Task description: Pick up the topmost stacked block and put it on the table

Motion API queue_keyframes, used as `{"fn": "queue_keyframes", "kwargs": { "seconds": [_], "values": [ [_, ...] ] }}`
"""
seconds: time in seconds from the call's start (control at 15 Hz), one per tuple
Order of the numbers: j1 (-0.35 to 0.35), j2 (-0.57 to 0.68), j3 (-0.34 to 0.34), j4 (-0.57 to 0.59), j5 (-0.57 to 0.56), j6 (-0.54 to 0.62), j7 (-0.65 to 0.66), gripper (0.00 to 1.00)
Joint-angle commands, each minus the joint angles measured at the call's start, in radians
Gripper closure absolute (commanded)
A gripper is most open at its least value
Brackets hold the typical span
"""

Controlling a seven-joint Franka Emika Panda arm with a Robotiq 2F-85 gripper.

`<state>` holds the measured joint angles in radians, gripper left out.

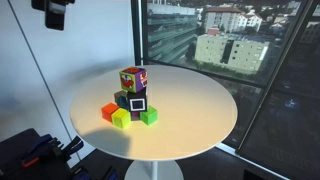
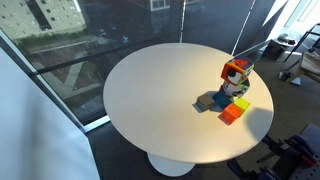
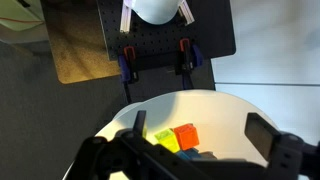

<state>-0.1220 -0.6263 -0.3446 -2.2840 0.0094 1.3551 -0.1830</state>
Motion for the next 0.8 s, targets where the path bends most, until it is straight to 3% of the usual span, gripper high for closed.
{"fn": "queue_keyframes", "kwargs": {
  "seconds": [0.0,0.73],
  "values": [
    [-0.03,0.007,0.021,0.002,0.009,-0.002,-0.015,0.0],
    [-0.029,0.029,0.038,-0.008,0.03,0.047,0.0,0.0]
  ]
}}
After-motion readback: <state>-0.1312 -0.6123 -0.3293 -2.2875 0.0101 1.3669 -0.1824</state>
